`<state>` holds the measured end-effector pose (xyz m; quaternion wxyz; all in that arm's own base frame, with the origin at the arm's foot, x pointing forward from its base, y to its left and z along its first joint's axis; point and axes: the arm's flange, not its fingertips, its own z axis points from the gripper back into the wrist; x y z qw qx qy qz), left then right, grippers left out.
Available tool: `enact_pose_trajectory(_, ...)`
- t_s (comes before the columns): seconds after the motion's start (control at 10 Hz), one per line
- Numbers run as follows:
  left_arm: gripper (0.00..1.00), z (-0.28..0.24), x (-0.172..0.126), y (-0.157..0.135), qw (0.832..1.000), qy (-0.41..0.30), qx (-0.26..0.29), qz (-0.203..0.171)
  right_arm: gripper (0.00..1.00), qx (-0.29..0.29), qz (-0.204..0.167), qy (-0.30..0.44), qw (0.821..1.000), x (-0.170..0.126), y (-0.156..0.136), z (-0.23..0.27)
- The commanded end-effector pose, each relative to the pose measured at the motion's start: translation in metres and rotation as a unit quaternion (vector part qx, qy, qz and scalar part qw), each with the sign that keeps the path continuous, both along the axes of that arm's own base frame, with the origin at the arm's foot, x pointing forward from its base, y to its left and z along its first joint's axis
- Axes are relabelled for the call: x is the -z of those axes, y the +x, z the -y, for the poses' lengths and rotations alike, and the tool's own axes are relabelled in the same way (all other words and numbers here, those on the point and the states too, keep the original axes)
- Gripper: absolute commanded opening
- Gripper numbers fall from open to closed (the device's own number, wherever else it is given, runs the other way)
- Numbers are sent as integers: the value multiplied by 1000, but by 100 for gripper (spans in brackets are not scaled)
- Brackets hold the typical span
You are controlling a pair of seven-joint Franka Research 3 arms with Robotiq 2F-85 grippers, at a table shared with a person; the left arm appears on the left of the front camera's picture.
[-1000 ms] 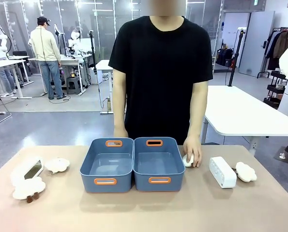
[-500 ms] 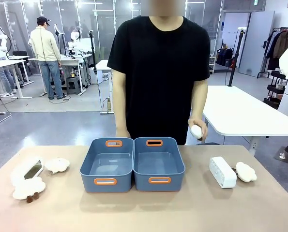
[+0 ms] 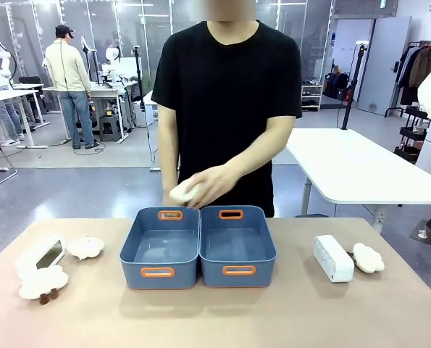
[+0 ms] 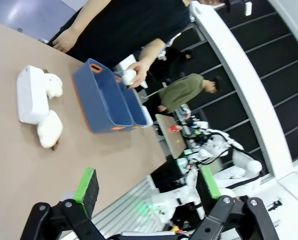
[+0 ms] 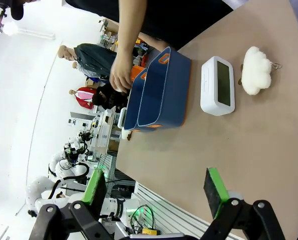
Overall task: Sort the digital clocks into the basket.
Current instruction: Pick up the Digital clock from the table and place it into the empty Plastic storage basket.
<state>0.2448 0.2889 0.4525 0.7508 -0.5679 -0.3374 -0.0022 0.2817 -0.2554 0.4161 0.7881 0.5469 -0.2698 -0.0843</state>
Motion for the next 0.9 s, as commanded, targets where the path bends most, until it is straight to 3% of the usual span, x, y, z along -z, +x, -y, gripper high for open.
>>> enact_pose_trajectory(0.0,100,29,-50,51,986,164,-13,26,100,-6,-1,-1,1000,-1,-3,2)
enact_pose_trajectory(0.1,100,48,-58,85,964,267,16,-18,100,-6,-1,-1,1000,-1,-3,2)
enact_pose_trajectory(0.2,100,63,-62,111,924,379,21,-49,100,-6,-1,-1,1000,-1,-3,2)
enact_pose_trajectory(0.3,100,80,-56,137,888,452,71,-54,100,-6,-1,-1,1000,-1,-3,2)
enact_pose_trajectory(0.4,100,91,-49,151,839,537,59,-59,100,-6,-1,-1,1000,-1,-3,2)
enact_pose_trajectory(0.5,100,102,-45,163,818,561,95,-81,100,-6,-1,-1,1000,-1,-3,2)
enact_pose_trajectory(0.6,100,123,-36,184,804,580,118,-53,100,-6,-1,-1,1000,-1,-3,2)
enact_pose_trajectory(0.7,100,139,-26,178,770,621,134,-55,100,-6,-1,-1,1000,-1,-3,2)
enact_pose_trajectory(0.8,100,156,-13,189,758,639,123,-38,100,-6,-1,-1,1000,-1,-3,2)
